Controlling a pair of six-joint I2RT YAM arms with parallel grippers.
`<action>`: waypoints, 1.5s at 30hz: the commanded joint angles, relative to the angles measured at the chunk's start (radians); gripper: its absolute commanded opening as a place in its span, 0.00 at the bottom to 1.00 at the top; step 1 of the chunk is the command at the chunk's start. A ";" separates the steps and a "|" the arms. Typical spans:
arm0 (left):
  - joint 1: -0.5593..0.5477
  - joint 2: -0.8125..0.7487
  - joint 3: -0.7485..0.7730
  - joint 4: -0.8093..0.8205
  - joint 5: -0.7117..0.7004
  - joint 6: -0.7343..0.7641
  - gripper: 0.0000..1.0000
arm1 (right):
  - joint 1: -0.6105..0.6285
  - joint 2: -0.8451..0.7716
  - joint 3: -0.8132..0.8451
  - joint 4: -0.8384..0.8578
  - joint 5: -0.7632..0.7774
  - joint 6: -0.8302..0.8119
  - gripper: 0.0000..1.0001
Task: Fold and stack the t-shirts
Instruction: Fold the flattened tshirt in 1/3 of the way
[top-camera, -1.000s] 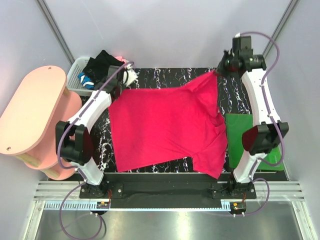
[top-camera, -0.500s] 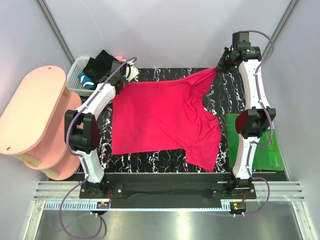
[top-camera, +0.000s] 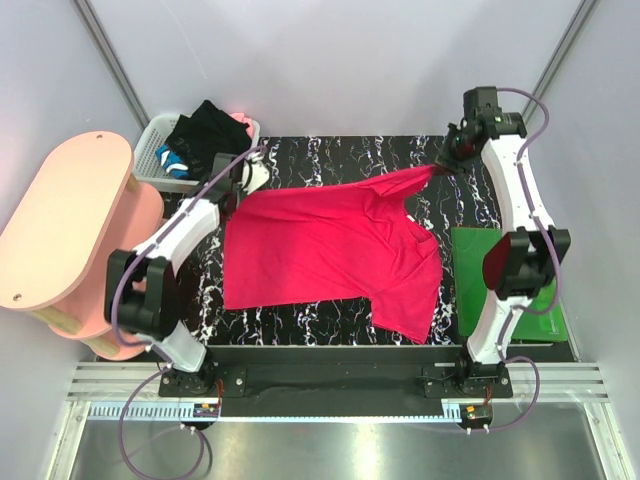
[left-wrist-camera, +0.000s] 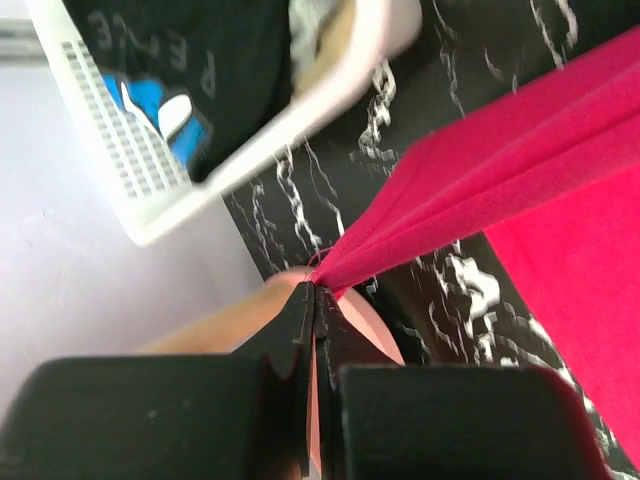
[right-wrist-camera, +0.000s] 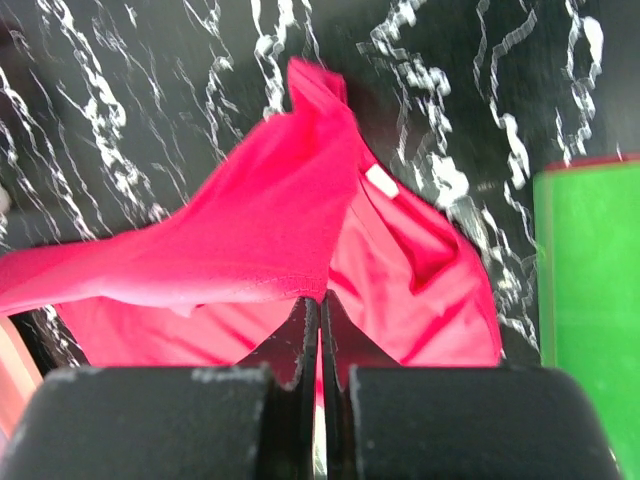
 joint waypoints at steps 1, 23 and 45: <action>0.005 -0.129 -0.106 0.064 -0.007 -0.009 0.00 | -0.002 -0.177 -0.190 0.061 0.042 -0.016 0.00; -0.093 -0.231 -0.273 -0.133 0.185 -0.168 0.80 | -0.001 -0.490 -0.797 0.220 -0.088 0.114 0.52; -0.054 0.238 0.092 -0.144 0.212 -0.237 0.63 | 0.083 0.185 -0.315 0.324 -0.154 0.151 0.43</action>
